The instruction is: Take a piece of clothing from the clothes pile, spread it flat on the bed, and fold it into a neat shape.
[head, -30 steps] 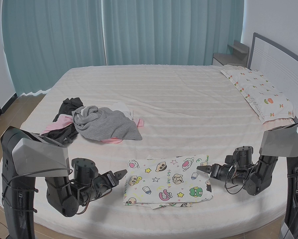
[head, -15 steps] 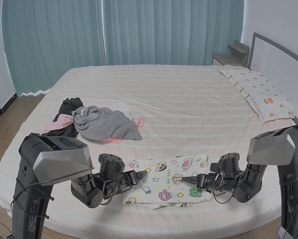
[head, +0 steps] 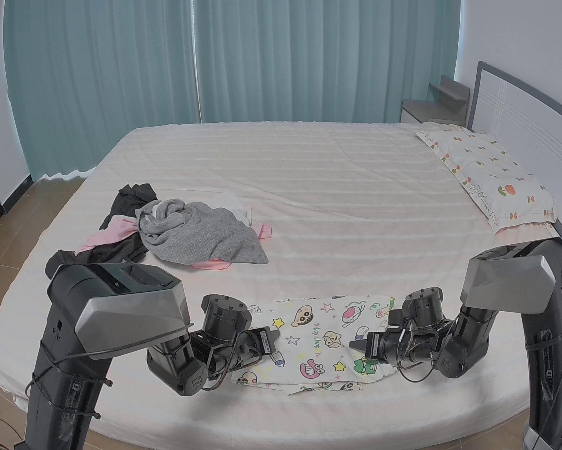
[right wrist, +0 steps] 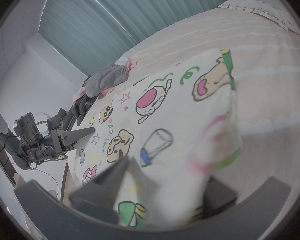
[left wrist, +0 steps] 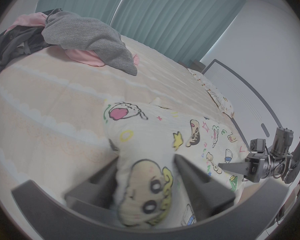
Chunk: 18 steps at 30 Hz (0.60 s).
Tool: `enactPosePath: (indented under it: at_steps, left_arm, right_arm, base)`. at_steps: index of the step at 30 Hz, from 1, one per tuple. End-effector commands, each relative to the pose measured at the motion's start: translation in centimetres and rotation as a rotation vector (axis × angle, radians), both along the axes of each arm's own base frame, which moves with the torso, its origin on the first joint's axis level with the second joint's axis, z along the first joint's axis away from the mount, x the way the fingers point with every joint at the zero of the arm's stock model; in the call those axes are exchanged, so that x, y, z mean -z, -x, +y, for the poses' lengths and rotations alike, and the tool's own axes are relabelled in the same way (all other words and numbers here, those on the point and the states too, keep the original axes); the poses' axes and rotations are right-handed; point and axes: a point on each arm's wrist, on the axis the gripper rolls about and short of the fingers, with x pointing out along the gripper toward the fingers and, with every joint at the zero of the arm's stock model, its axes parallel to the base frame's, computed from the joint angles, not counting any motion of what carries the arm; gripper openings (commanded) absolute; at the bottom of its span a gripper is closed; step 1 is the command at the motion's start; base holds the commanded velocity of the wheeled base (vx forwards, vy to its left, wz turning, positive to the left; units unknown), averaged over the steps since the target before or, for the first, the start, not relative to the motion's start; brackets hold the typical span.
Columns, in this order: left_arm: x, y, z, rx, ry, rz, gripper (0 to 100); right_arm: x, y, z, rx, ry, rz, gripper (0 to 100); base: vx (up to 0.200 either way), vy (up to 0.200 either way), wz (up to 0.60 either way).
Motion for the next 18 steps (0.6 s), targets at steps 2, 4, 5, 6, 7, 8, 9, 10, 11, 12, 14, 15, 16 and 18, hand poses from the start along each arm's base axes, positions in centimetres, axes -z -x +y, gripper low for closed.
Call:
enactPosePath:
  at_steps: [2,4,5,6,7,8,9,10,11,12,14,15,16,18]
  left_arm:
    - [-0.1,0.2,0.0,-0.006,0.003,0.001,0]
    - [-0.2,0.2,0.0,-0.009,0.004,0.002,0]
    - [-0.1,0.5,0.2,-0.035,0.013,0.020,0]
    - [-0.4,0.6,0.2,-0.049,0.028,0.027,0]
    - [-0.5,0.7,0.3,-0.053,0.032,0.031,0]
    - [-0.7,0.8,0.3,-0.060,0.039,0.034,0]
    - [-0.9,0.8,0.4,-0.066,0.047,0.033,0]
    - [-1.1,0.9,0.4,-0.070,0.051,0.033,0]
    - [-1.1,0.9,0.4,-0.071,0.050,0.033,0]
    - [-1.3,0.9,0.5,-0.076,0.048,0.029,0]
    - [-1.7,1.2,0.6,-0.075,0.048,0.026,0]
    - [-1.7,1.2,0.6,-0.075,0.048,0.026,0]
    - [-1.7,1.2,0.6,-0.075,0.047,0.023,0]
    - [-1.9,1.1,0.7,-0.078,0.049,0.019,0]
  right_arm:
    - [-0.1,-0.1,-0.1,0.005,-0.012,-0.010,0]
    - [-0.1,-0.1,-0.1,0.006,-0.014,-0.010,0]
    - [-0.2,-0.1,-0.3,0.010,-0.022,-0.016,0]
    - [-0.2,0.0,-0.4,0.010,-0.023,-0.019,0]
    - [-0.2,0.0,-0.4,0.009,-0.024,-0.018,0]
    - [-0.2,0.1,-0.5,0.012,-0.026,-0.020,0]
    - [-0.2,0.1,-0.4,0.010,-0.028,-0.026,0]
    - [-0.2,0.1,-0.5,0.011,-0.030,-0.030,0]
    - [-0.2,0.1,-0.5,0.012,-0.032,-0.031,0]
    - [-0.2,0.2,-0.5,0.017,-0.036,-0.027,0]
    - [-0.5,0.2,-0.5,0.042,-0.069,-0.027,0]
    - [-0.6,0.1,-0.6,0.045,-0.071,-0.031,0]
    - [-0.7,0.1,-0.6,0.056,-0.085,-0.033,0]
    - [-0.6,0.2,-0.6,0.059,-0.088,-0.034,0]
  base:
    - [0.000,0.000,0.00]
    - [0.000,0.000,0.00]
    - [0.000,0.000,0.00]
    - [0.000,0.000,0.00]
    - [0.000,0.000,0.00]
    - [0.000,0.000,0.00]
    - [0.000,0.000,0.00]
    - [0.000,0.000,0.00]
    - [0.000,0.000,0.00]
    - [0.000,0.000,0.00]
    - [0.000,0.000,0.00]
    - [0.000,0.000,0.00]
    - [0.000,0.000,0.00]
    - [0.000,0.000,0.00]
